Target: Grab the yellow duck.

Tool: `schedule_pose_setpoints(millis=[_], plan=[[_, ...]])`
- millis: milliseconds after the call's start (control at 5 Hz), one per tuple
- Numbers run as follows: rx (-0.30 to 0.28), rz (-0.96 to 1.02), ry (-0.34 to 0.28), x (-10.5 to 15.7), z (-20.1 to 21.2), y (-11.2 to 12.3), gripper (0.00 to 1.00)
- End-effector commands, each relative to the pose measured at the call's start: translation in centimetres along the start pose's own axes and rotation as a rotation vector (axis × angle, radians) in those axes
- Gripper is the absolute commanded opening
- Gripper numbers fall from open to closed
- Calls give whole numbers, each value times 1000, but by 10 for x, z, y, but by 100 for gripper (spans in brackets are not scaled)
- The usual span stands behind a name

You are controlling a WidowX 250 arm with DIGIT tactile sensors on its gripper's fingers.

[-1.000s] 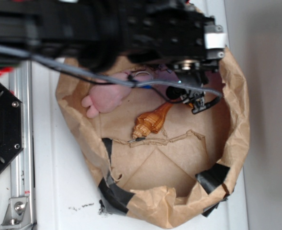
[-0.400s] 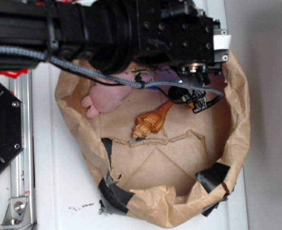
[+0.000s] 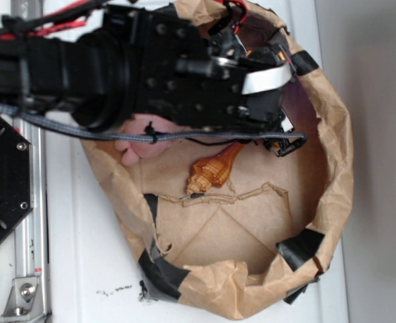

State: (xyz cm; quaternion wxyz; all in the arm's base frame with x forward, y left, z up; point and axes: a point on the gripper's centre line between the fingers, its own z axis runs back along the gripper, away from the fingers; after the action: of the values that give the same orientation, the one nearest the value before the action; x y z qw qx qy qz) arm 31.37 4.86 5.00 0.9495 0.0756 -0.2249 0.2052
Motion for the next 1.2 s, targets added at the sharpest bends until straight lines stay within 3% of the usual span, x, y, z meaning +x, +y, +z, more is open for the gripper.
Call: schedule_pose_setpoints(millis=[0, 800, 1000], plan=[[-87, -21, -33, 0, 17, -6, 100], [-6, -10, -15, 6, -4, -4, 100], [-21, -30, -1, 1, -5, -8, 100]])
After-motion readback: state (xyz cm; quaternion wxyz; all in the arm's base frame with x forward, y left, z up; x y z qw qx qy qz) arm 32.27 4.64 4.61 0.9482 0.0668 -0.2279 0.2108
